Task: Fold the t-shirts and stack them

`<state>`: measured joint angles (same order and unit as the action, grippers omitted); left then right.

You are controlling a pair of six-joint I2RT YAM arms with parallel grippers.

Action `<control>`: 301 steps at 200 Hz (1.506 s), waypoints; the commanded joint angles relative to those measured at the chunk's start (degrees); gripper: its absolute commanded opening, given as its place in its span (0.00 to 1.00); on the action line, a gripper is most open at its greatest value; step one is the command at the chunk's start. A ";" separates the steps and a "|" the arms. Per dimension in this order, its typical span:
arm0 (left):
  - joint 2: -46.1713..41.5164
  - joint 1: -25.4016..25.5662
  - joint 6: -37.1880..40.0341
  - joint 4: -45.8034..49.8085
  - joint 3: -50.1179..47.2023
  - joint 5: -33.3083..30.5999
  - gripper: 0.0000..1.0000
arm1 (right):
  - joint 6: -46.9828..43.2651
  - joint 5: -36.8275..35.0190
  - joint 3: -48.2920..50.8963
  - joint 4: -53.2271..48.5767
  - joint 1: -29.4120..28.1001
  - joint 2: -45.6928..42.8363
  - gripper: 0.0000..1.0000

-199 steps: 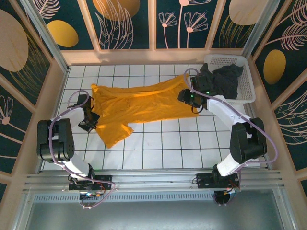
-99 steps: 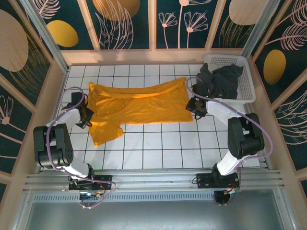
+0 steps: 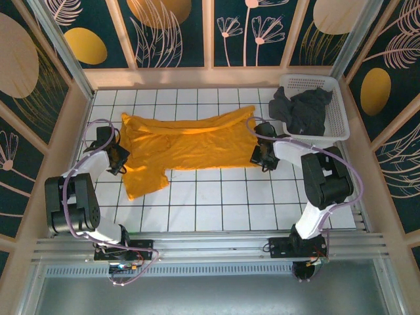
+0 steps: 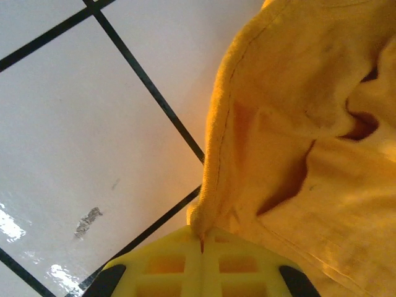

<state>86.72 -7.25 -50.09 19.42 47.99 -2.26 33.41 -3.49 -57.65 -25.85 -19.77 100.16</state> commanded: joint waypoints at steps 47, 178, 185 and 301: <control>-2.67 -0.13 0.59 -1.15 -0.38 2.81 0.00 | 0.07 2.32 -3.45 2.29 0.07 5.75 0.07; -16.01 -0.13 -14.44 -2.16 32.89 5.00 0.00 | -2.99 6.84 -39.77 5.85 5.37 -9.41 0.00; -17.89 -0.09 -14.84 -1.88 33.20 4.14 0.00 | -2.92 6.66 -38.17 7.12 5.40 -12.09 0.00; -18.99 -0.09 -16.18 8.38 42.27 2.16 0.00 | 2.00 10.79 -27.78 15.33 6.14 -25.85 0.00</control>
<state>60.34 -7.22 -65.91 25.41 89.12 -3.22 33.76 4.21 -82.89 -12.60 -14.26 67.18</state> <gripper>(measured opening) 0.044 0.049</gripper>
